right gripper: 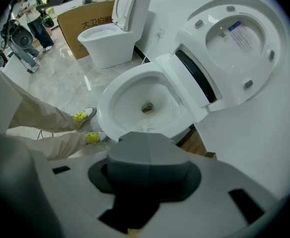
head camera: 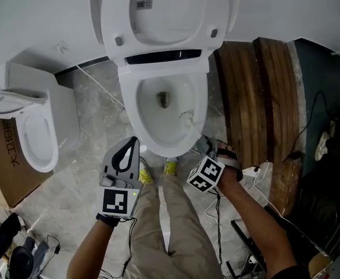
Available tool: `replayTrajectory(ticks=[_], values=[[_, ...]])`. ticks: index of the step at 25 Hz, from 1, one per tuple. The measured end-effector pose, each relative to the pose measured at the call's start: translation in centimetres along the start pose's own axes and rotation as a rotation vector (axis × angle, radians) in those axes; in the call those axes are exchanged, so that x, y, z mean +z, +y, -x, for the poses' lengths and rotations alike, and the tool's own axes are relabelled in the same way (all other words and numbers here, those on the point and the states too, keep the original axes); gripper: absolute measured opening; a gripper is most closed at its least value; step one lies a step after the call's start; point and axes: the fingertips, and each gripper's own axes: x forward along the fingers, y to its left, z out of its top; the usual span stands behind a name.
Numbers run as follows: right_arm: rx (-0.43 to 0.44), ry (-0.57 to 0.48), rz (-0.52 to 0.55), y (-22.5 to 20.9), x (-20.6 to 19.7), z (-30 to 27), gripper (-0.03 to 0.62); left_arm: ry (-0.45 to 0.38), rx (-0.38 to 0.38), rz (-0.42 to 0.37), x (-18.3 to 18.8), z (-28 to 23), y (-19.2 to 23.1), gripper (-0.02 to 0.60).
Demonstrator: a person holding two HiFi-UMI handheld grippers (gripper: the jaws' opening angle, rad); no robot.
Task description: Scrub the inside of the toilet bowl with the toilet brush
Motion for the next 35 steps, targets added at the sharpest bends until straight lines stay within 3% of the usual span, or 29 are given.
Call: replayTrajectory(ticks=[17, 25, 35], values=[[0.086, 0.012, 0.107, 5.2, 1.7, 2.6, 0.152, 0.023, 0.043, 0.033, -2.7, 1.5, 1.4, 0.009], [0.143, -0.031, 0.082, 7.5, 4.4, 3.5, 0.15, 0.038, 0.057, 0.069, -3.4, 3.2, 2.1, 0.009], [0.146, -0.114, 0.05, 8.3, 8.9, 3.6, 0.147, 0.02, 0.009, 0.073, -3.7, 3.9, 0.3, 0.009]])
